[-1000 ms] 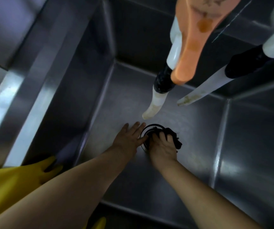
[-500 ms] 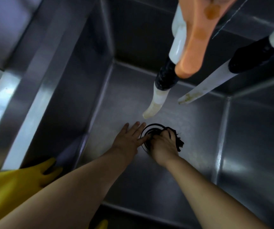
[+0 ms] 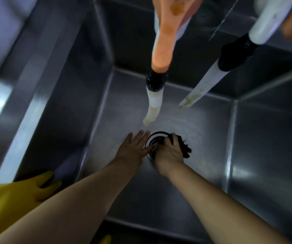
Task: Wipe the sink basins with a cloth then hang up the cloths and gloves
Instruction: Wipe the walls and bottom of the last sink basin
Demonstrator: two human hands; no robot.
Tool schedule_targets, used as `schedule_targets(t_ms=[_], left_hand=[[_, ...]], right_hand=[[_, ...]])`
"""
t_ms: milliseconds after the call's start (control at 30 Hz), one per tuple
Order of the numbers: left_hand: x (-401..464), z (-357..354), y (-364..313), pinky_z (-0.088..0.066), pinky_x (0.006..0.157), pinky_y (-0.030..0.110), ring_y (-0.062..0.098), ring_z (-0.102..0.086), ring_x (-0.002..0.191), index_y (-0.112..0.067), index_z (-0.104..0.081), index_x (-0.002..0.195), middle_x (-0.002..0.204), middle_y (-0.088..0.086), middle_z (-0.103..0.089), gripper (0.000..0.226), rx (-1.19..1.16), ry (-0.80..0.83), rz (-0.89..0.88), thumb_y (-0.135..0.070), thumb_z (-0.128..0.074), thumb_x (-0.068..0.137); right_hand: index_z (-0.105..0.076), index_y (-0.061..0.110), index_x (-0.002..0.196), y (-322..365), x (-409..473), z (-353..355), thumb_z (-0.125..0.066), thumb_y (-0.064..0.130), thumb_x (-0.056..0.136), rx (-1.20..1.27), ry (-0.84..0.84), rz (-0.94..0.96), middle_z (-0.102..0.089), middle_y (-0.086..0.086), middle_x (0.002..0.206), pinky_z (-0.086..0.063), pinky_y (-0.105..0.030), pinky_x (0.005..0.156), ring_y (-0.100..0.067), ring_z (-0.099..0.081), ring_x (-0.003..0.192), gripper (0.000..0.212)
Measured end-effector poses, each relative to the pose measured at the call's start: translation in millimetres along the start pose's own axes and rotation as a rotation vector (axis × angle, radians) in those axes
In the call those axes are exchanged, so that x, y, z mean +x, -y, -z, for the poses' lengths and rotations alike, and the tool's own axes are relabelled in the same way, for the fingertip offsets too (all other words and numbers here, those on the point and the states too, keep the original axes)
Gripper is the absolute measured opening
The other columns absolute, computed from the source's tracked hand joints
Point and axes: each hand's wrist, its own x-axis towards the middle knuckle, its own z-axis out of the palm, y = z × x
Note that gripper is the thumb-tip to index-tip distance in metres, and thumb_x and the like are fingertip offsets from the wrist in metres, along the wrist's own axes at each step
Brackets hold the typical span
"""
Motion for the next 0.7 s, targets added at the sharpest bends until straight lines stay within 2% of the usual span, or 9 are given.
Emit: schedule_targets(t_ms=[100, 167, 200, 267, 367, 500, 533, 600, 700], left_hand=[[-1, 1, 1, 0.006, 0.116, 0.048, 0.029, 0.023, 0.142, -0.027, 0.008, 0.15, 0.153, 0.01, 0.03, 0.07, -0.013, -0.006, -0.007, -0.034, -0.039, 0.099], [-2, 0, 1, 0.006, 0.116, 0.048, 0.029, 0.022, 0.142, -0.027, 0.007, 0.15, 0.153, 0.011, 0.029, 0.07, -0.022, -0.018, -0.013, -0.033, -0.041, 0.099], [-2, -2, 1, 0.006, 0.116, 0.048, 0.03, 0.022, 0.142, -0.027, 0.007, 0.15, 0.153, 0.011, 0.029, 0.07, -0.016, -0.028, -0.011, -0.033, -0.04, 0.099], [-2, -4, 0, 0.006, 0.115, 0.048, 0.03, 0.022, 0.142, -0.027, 0.007, 0.15, 0.153, 0.011, 0.029, 0.07, -0.002, -0.034, -0.009, -0.034, -0.039, 0.099], [-2, -2, -1, 0.006, 0.115, 0.047, 0.03, 0.023, 0.142, -0.027, 0.011, 0.149, 0.153, 0.01, 0.03, 0.071, -0.002, -0.028, -0.004, -0.034, -0.039, 0.099], [-8, -5, -4, 0.005, 0.117, 0.043, 0.029, 0.019, 0.143, -0.02, 0.018, 0.148, 0.155, 0.01, 0.026, 0.074, -0.086, -0.109, 0.022, -0.024, -0.038, 0.099], [-12, -9, -5, 0.006, 0.117, 0.042, 0.028, 0.018, 0.144, -0.018, 0.02, 0.147, 0.155, 0.01, 0.025, 0.076, -0.127, -0.156, 0.054, -0.021, -0.038, 0.098], [-21, -19, -2, 0.008, 0.117, 0.042, 0.027, 0.018, 0.144, -0.015, 0.022, 0.146, 0.156, 0.01, 0.023, 0.085, -0.245, -0.205, 0.153, -0.029, -0.045, 0.095], [-32, -35, 4, 0.012, 0.114, 0.045, 0.029, 0.026, 0.141, -0.011, 0.024, 0.145, 0.153, 0.012, 0.029, 0.117, -0.395, -0.102, 0.268, -0.058, -0.06, 0.079]], right_hand=[[-0.054, 0.012, 0.13, 2, -9, -5, -0.037, 0.019, 0.093, 0.067, -0.129, -0.011, -0.052, -0.005, 0.131, -0.003, -0.051, 0.116, -0.031, -0.03, 0.132, 0.041], [-0.071, 0.012, 0.102, -7, -25, -17, -0.031, 0.008, 0.081, 0.167, -0.378, -0.005, -0.065, -0.003, 0.101, -0.035, -0.051, 0.102, -0.028, -0.054, 0.102, 0.045], [-0.073, 0.014, 0.092, -13, -33, -25, -0.033, 0.008, 0.075, 0.168, -0.504, -0.013, -0.066, -0.002, 0.091, -0.042, -0.046, 0.092, -0.027, -0.057, 0.09, 0.044], [-0.072, 0.017, 0.092, -26, -47, -41, -0.039, 0.01, 0.073, 0.162, -0.656, -0.056, -0.066, -0.001, 0.089, -0.038, -0.041, 0.085, -0.025, -0.052, 0.085, 0.039], [-0.07, 0.016, 0.101, -44, -63, -52, -0.047, 0.014, 0.076, 0.243, -0.731, -0.255, -0.065, -0.003, 0.094, -0.032, -0.041, 0.086, -0.026, -0.043, 0.086, 0.033], [-0.066, 0.009, 0.114, -61, -79, -56, -0.051, 0.024, 0.082, 0.332, -0.619, -0.474, -0.065, -0.01, 0.108, -0.031, -0.041, 0.087, -0.034, -0.05, 0.096, 0.039], [-0.06, 0.009, 0.125, -61, -77, -60, -0.05, 0.027, 0.088, 0.363, -0.533, -0.462, -0.059, -0.012, 0.124, -0.031, -0.041, 0.096, -0.034, -0.048, 0.109, 0.042], [-0.035, 0.013, 0.145, -58, -69, -71, -0.042, 0.034, 0.098, 0.458, -0.405, -0.395, -0.032, -0.009, 0.152, -0.016, -0.035, 0.114, -0.03, -0.027, 0.137, 0.052], [-0.011, 0.017, 0.151, -56, -43, -72, -0.029, 0.04, 0.1, 0.45, -0.427, -0.329, -0.006, -0.005, 0.159, 0.006, -0.031, 0.117, -0.024, 0.0, 0.146, 0.059]])
